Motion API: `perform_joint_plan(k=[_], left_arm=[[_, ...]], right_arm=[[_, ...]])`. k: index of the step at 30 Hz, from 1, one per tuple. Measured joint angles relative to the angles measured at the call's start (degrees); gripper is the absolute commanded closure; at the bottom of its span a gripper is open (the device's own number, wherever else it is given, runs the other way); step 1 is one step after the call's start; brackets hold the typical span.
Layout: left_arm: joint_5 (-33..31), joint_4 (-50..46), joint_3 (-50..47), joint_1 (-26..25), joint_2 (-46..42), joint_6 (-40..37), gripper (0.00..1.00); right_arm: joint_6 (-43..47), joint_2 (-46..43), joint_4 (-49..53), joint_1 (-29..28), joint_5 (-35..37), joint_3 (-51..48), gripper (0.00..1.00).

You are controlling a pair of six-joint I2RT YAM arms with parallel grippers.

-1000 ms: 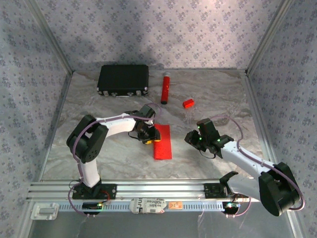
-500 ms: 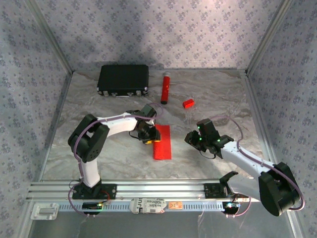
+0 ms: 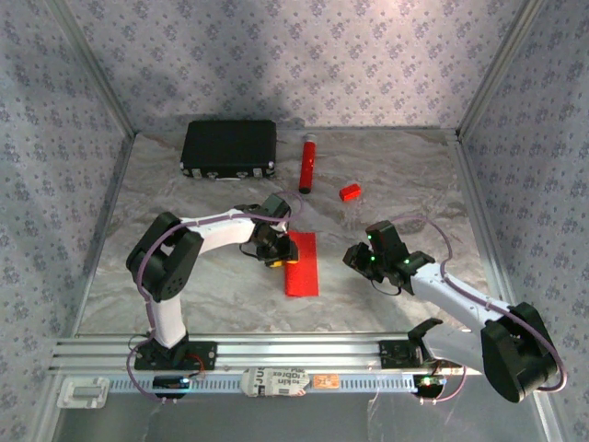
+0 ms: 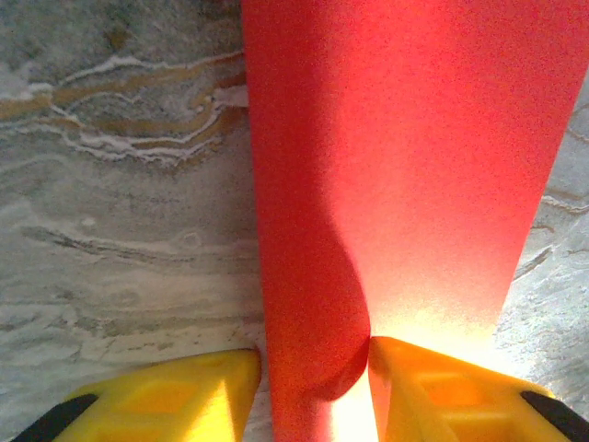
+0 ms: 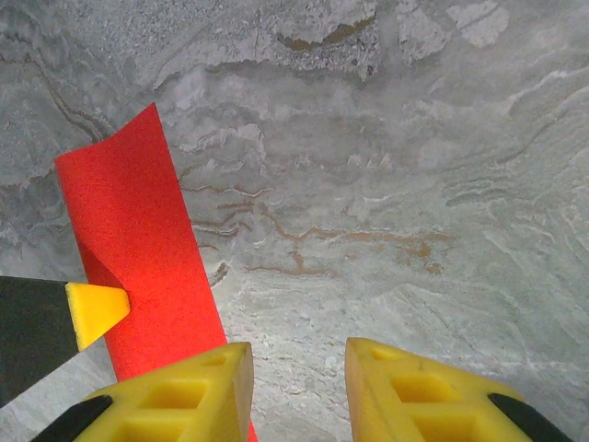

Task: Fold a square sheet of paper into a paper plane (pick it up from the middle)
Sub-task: Hold the square sheet of paper at the center of the table.

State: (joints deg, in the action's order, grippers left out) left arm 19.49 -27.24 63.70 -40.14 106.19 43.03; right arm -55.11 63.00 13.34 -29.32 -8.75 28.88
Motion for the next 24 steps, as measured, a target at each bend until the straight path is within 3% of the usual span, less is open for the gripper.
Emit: perform_joint_plan(k=[14, 24], left_arm=[[0.2, 0.1, 0.0, 0.1, 0.0, 0.1, 0.60], [0.4, 0.3, -0.2, 0.2, 0.0, 0.1, 0.60]], right_arm=[[0.2, 2.6, -1.3, -0.2, -1.8, 0.0, 0.68], [2.3, 14.2, -5.5, -4.9, -4.4, 5.0, 0.89]])
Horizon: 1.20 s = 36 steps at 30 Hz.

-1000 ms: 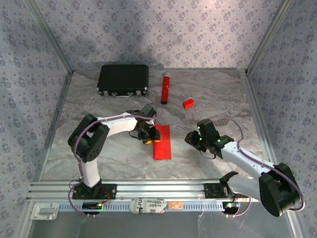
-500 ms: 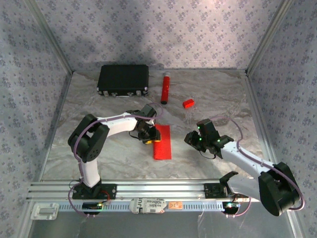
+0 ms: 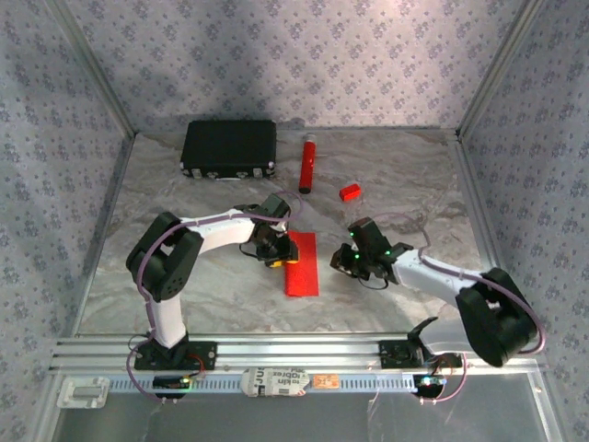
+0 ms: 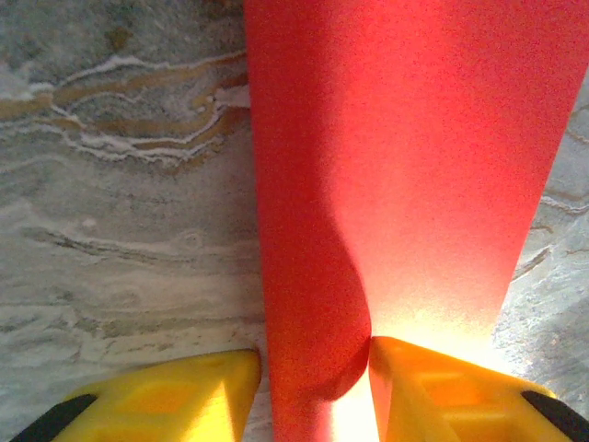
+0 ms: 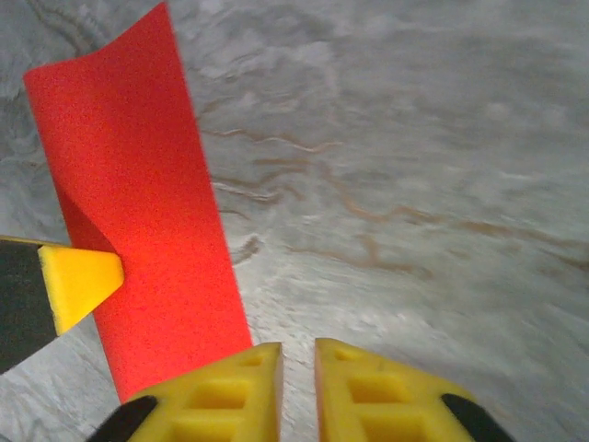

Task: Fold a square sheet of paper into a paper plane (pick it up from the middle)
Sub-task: Hold the square sheet of paper at the center of the table.

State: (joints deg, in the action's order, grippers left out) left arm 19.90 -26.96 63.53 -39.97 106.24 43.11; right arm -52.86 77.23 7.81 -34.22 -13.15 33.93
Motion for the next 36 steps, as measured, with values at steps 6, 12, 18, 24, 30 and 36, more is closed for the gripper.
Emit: perform_joint_plan(k=[6, 12, 18, 24, 30, 36], left_arm=[[0.2, 0.1, -0.1, 0.1, 0.0, 0.0, 0.60], [0.2, 0.2, -0.1, 0.1, 0.1, 0.0, 0.60], [0.2, 0.3, -0.3, 0.1, 0.0, 0.0, 0.60], [0.2, 0.3, -0.3, 0.1, 0.0, 0.0, 0.60], [0.3, 0.4, -0.3, 0.1, -0.3, 0.0, 0.58], [0.3, 2.9, -2.3, -0.1, -2.6, 0.0, 0.52]], right_arm=[[0.0, 7.4, -4.1, -2.2, -1.8, 4.3, 0.97], [0.6, 13.5, -6.4, -3.1, -3.8, 8.7, 0.99], [0.8, 18.6, -8.0, -4.2, -6.1, 11.4, 0.99], [1.7, 20.6, -7.5, -4.4, -6.1, 12.0, 0.99], [2.9, 20.2, -9.4, -4.3, -5.9, 10.4, 0.99], [5.2, 20.2, -9.3, -3.7, -6.6, 10.4, 0.99]])
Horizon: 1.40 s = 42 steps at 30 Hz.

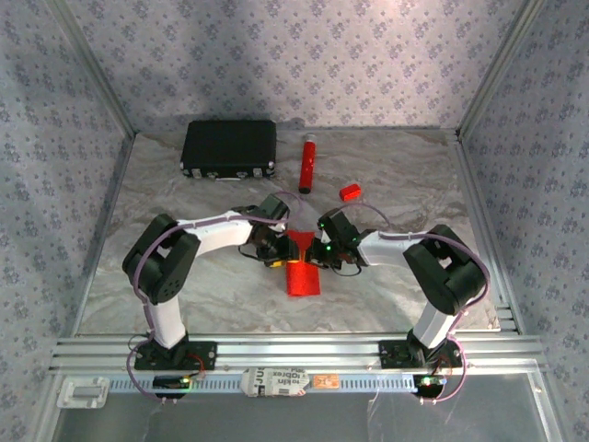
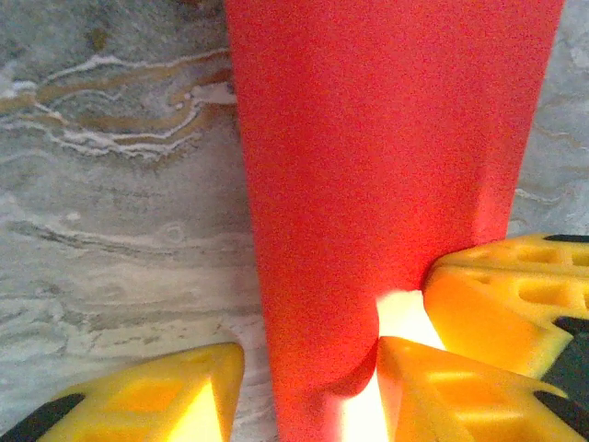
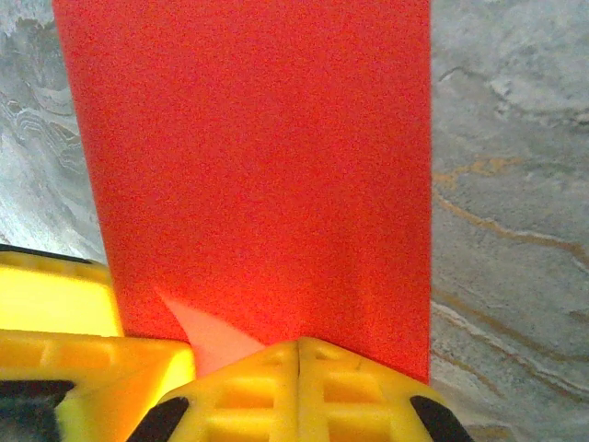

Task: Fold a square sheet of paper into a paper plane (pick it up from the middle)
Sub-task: Hold the square sheet of paper at the center of the table, then fold the square sheet of paper in half at the center of the table.

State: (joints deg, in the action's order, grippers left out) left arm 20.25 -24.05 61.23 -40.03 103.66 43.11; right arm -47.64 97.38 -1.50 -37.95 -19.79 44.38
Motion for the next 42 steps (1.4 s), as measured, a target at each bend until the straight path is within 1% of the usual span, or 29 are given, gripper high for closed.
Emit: perform_joint_plan(k=[2, 3, 6, 9, 13, 19, 24, 30, 42], left_arm=[[-0.7, 0.8, -1.4, 0.3, -1.8, 0.2, 0.46], [-0.8, 1.2, -2.3, 0.6, -3.1, 0.4, 0.45], [-0.5, 3.5, -5.6, 1.4, -8.1, 0.7, 0.46], [1.9, 8.5, -8.9, 2.5, -13.1, 1.8, 0.59], [8.0, 16.2, -11.1, 3.7, -14.0, 3.7, 0.77], [15.2, 25.1, -13.5, 3.8, -12.3, 6.5, 0.89], [18.6, 30.3, -15.6, 3.8, -9.6, 8.5, 0.92], [20.9, 33.0, -16.1, 3.8, -6.7, 9.4, 0.93], [19.7, 32.4, -17.5, 4.4, -2.7, 6.9, 0.96]], right_arm=[[0.6, 0.0, 0.1, 0.2, -0.3, 0.0, 0.99], [0.8, 0.0, 0.2, 0.3, -0.5, 0.0, 0.99], [1.3, 0.0, 0.7, 0.6, -0.7, 0.1, 0.99], [1.7, -0.1, 1.2, 0.6, -0.7, 0.3, 1.00], [1.9, -0.1, 2.1, 0.7, -0.6, 0.6, 1.00], [1.8, -0.1, 2.8, 0.7, -0.5, 0.8, 1.00], [1.8, -0.1, 2.7, 0.7, -0.5, 0.8, 1.00], [1.8, -0.1, 2.8, 0.7, -0.5, 0.9, 1.00], [1.8, 0.0, 3.0, 0.7, -0.5, 1.1, 1.00]])
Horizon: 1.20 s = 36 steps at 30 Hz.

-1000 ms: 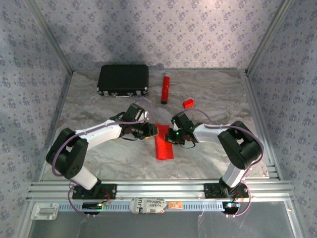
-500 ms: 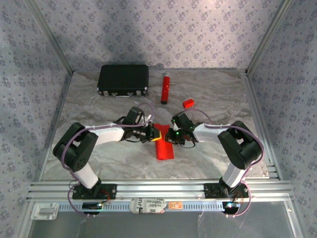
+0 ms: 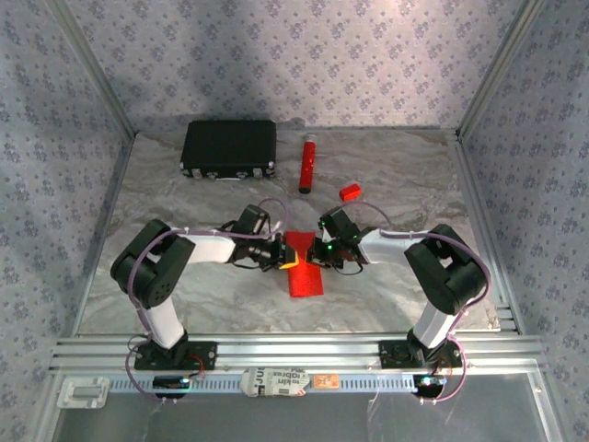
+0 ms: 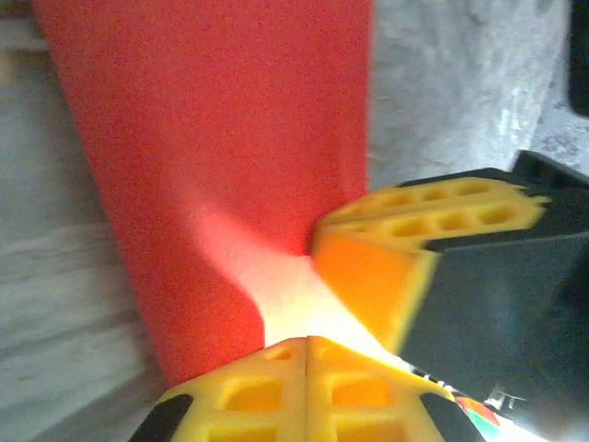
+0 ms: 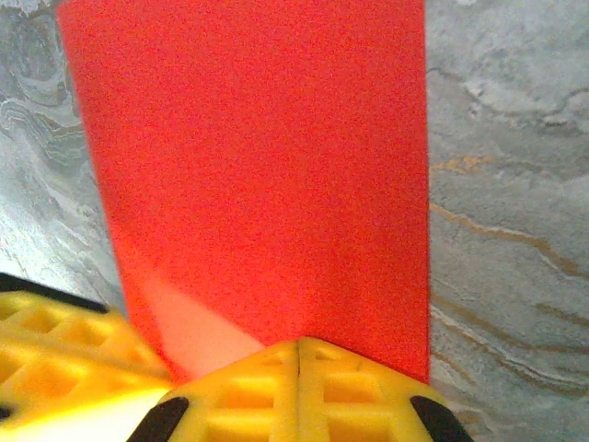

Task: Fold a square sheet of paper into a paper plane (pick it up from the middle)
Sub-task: Fold the square sheet of paper in half at the center of the table.

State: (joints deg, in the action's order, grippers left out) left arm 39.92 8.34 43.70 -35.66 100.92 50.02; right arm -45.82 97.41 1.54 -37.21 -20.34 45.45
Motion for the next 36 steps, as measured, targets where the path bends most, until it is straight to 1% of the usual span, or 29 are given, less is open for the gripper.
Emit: perform_joint_plan(k=[3, 8, 15, 24, 29, 36], left_arm=[[-0.7, -0.1, -1.8, 0.5, 0.6, -1.2, 0.96], [-1.0, -0.7, -1.8, 0.9, 0.5, -3.1, 0.96], [-2.5, -5.2, -0.3, 1.6, -0.9, -3.5, 0.92], [-0.6, -5.2, 3.9, 3.4, -1.2, -3.4, 0.90], [1.1, -4.7, 5.3, 3.5, 1.7, -3.5, 0.90], [0.7, -6.3, 5.7, 5.2, 5.0, -4.5, 0.93]], right_arm=[[0.0, 0.0, 0.2, 0.0, 0.0, 0.1, 1.00], [0.0, 0.0, 0.3, 0.0, 0.1, 0.2, 1.00], [0.0, 0.0, 1.3, 0.0, 0.4, 0.6, 1.00], [0.0, 0.0, 1.6, 0.0, 0.5, 0.7, 1.00], [0.0, 0.0, 1.6, -0.1, 0.6, 0.7, 1.00], [0.0, 0.0, 1.6, -0.1, 0.6, 0.7, 1.00]])
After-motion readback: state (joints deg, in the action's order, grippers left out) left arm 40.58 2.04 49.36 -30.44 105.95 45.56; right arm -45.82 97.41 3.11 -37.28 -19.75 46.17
